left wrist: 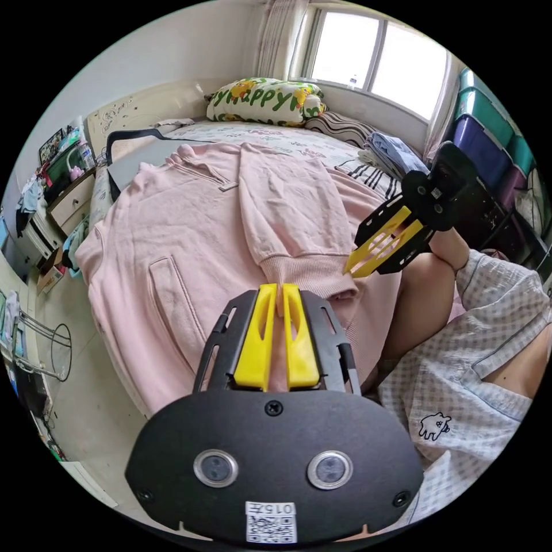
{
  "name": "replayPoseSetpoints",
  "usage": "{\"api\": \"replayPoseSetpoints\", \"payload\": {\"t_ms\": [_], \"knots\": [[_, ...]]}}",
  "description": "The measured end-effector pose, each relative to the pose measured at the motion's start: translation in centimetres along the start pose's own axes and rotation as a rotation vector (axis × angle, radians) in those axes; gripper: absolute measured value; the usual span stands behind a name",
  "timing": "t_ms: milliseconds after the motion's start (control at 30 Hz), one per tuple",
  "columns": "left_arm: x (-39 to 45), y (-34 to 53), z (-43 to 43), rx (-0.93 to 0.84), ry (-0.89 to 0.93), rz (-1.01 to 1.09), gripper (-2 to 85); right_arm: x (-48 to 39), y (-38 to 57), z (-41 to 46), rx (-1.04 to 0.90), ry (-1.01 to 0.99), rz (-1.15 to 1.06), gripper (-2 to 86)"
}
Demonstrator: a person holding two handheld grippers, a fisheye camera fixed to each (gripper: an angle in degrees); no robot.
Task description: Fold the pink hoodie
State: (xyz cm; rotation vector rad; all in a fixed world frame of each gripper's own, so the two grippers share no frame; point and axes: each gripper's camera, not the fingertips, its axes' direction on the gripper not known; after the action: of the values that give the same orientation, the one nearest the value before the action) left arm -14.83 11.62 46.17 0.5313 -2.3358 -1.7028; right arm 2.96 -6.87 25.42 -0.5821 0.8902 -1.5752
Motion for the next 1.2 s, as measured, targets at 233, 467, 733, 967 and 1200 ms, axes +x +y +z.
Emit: {"api": "replayPoseSetpoints", "payload": {"t_ms": [233,467,733,967,1200], "knots": [[-10.7,5.4,-12.0,0.302,0.247,-0.191,3.2,1.0,-3.1,-0.5,0.007,-0.07,0.009,5.3],[-31.6,24.6,-17.3,0.699,0.369,-0.864,6.8,5.3,-13.2,-2.1,0.097,0.047,0.024,5.2],[-46.2,30.0,-11.1,0.759,0.662,-1.149,18.0,13.0,-32.4,8.9,0.032,0.11,0.076,7.6],[-55.9,27.3,-8.2,0.684,0.886,-1.197,22.5,17.1,-47.0,21.5,-0.129,0.307,0.013,11.4],[-59.1,27.7,-10.0,0.806,0.925,-1.196,6.3,17.8,-51.4,30.2,-0.4,0.377,0.015,7.8]]}}
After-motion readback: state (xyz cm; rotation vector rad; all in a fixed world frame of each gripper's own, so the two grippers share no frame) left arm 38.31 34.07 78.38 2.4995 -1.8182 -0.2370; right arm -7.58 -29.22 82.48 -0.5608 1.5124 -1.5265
